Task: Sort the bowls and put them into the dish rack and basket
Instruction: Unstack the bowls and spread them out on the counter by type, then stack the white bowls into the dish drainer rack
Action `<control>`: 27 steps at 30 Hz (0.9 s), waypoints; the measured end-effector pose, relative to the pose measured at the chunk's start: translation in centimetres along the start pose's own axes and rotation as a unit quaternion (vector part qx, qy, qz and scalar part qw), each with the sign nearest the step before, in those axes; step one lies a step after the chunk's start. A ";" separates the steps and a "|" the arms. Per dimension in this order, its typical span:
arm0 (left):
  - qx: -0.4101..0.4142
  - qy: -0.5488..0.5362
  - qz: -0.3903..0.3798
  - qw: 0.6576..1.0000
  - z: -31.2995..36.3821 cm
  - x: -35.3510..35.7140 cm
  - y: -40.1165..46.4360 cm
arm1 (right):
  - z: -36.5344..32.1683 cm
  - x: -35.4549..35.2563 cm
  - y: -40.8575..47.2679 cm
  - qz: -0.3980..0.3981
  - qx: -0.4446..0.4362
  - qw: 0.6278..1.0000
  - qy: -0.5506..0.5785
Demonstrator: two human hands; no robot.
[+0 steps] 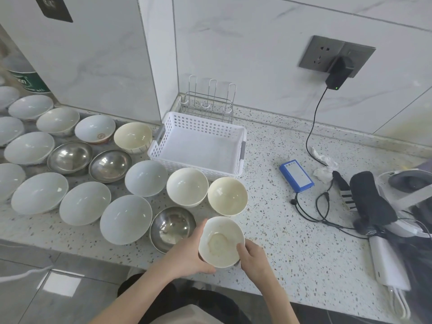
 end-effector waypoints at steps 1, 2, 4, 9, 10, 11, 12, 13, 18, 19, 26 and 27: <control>-0.003 0.006 -0.003 1.000 0.1 0.0 -0.1 | 0.1 0.1 -0.1 0.002 0.002 1.000 0.003; -0.006 0.014 -0.006 1.000 0.2 -0.1 -0.2 | 0.1 0.2 -0.1 0.004 0.003 1.000 0.006; -0.024 0.048 -0.008 0.999 0.4 -0.2 -0.2 | 0.0 0.2 -0.1 0.005 0.007 1.000 0.011; -0.072 0.120 0.002 0.990 0.7 -0.2 0.1 | -0.1 0.1 -0.4 0.027 -0.001 0.999 0.020; -0.077 0.124 0.001 0.989 0.8 -0.3 0.1 | -0.1 0.2 -0.6 0.036 0.001 0.999 0.029; -0.082 0.127 -0.002 0.989 0.9 -0.4 0.0 | -0.1 0.3 -0.9 0.048 0.004 0.998 0.035; -0.083 0.132 -0.004 0.988 1.1 -0.5 -0.1 | -0.1 0.5 -1.1 0.062 0.008 0.997 0.033; -0.082 0.144 -0.005 0.986 1.2 -0.5 -0.2 | -0.2 0.6 -1.2 0.081 0.017 0.996 0.023; -0.016 0.237 0.025 0.971 1.9 -2.1 -1.3 | -1.5 -0.2 -3.0 0.244 0.092 0.964 -0.049; -0.002 0.239 0.033 0.970 1.9 -3.0 -1.7 | -2.1 -0.3 -3.3 0.278 0.096 0.955 -0.045; 0.028 0.238 0.104 0.965 -1.3 -12.5 -7.5 | -12.1 3.7 -3.9 0.352 0.005 0.936 0.012; 0.020 0.228 0.119 0.966 -2.3 -14.1 -8.5 | -14.0 5.3 -3.9 0.336 -0.011 0.942 0.013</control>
Point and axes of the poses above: each hand's wrist, its own y-axis towards the middle knuckle, its own x-axis out of the palm, z = x × y, the point moved 3 cm from there along y, towards the middle knuckle, and after that the axes turned 2 degrees about x, right-handed, at the moved point
